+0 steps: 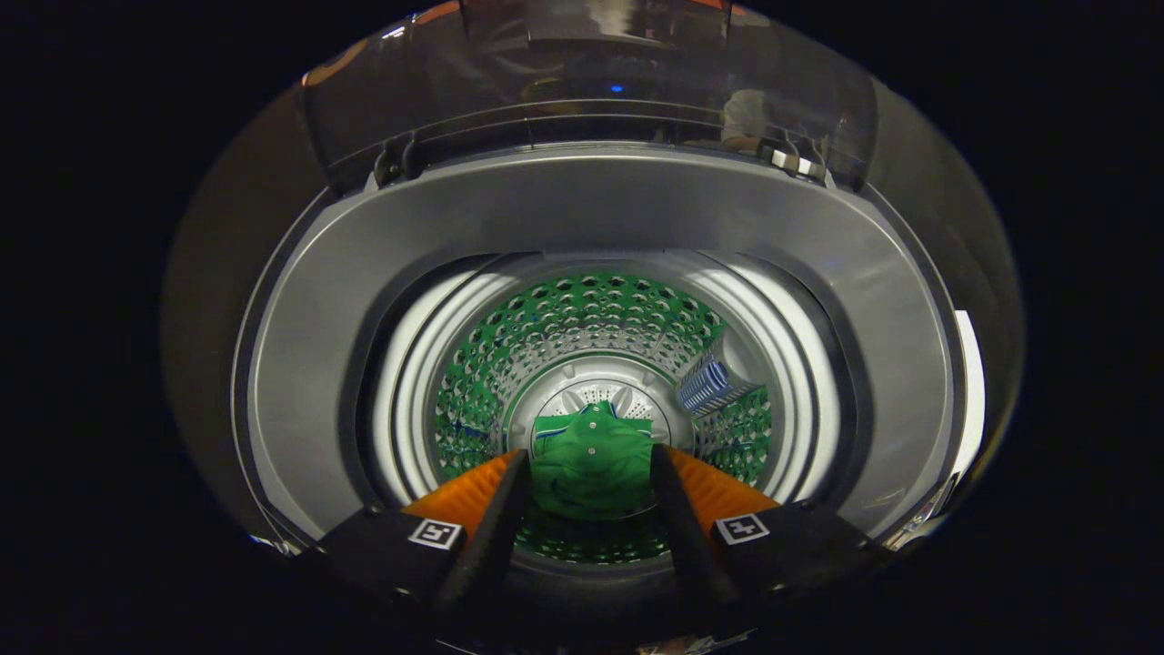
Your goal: Put the clothes into the washing machine and then close the washing machine lid.
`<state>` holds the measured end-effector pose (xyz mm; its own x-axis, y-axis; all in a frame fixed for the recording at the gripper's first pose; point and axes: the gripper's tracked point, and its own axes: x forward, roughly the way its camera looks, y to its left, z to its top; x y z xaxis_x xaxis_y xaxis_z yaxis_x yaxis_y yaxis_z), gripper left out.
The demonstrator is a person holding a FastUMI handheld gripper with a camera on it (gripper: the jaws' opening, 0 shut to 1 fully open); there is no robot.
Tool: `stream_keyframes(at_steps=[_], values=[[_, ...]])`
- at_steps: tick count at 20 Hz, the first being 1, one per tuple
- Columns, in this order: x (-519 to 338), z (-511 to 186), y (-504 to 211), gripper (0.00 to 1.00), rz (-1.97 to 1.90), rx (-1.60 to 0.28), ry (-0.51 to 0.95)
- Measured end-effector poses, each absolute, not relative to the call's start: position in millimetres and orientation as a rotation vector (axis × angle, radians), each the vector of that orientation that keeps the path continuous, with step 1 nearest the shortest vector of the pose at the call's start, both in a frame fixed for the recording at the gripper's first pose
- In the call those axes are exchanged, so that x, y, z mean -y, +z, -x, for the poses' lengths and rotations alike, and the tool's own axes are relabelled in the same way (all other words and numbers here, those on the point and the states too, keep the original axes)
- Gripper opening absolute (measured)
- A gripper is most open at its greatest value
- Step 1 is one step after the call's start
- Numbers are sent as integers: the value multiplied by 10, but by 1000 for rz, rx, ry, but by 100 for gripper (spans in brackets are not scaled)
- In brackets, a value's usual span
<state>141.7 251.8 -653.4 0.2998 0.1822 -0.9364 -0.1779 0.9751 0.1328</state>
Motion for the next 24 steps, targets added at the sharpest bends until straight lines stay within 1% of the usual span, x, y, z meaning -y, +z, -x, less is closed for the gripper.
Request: stream_keyframes(at_steps=[1, 3, 5, 9, 13, 16, 20, 24], values=[[-2522, -1458, -6462, 90, -3, -1216, 242], [-2518, -1579, -6245, 97, -17, -1149, 234], [-2554, -1706, -5936, 99, -56, -1076, 224], [-2511, -2035, -5237, 99, -123, -912, 219], [-2590, -2332, -4213, 97, -168, -728, 235], [-2563, -2554, -3592, 97, -186, -599, 234], [-2480, -2919, -2974, 97, -151, -474, 239], [-2413, -3327, -2545, 97, -121, -384, 223]])
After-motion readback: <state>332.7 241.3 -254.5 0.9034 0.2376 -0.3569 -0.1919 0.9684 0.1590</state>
